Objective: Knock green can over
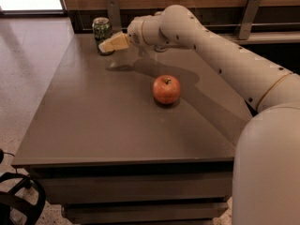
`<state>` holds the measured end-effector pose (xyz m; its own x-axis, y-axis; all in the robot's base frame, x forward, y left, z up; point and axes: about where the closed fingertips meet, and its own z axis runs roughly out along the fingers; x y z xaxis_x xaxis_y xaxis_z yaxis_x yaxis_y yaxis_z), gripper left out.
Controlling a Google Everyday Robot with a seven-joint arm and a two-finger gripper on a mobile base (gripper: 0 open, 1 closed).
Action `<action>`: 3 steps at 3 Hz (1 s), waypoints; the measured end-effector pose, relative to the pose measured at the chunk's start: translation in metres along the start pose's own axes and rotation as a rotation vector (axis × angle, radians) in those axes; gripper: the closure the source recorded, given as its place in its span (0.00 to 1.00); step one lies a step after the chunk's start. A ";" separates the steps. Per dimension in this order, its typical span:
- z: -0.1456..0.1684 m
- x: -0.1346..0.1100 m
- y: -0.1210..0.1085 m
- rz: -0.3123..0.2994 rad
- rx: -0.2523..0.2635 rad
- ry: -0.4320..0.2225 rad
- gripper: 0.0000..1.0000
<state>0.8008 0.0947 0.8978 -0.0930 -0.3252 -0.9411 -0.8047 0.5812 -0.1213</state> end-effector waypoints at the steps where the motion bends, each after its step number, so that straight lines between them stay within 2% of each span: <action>1: 0.016 0.001 0.001 0.021 -0.014 -0.045 0.00; 3: 0.046 -0.003 0.013 0.056 -0.050 -0.132 0.00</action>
Offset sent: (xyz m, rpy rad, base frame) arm 0.0208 0.0441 -0.0130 0.1553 -0.0243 0.0465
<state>0.8177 0.1381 0.8847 -0.0634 -0.1908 -0.9796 -0.8287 0.5570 -0.0548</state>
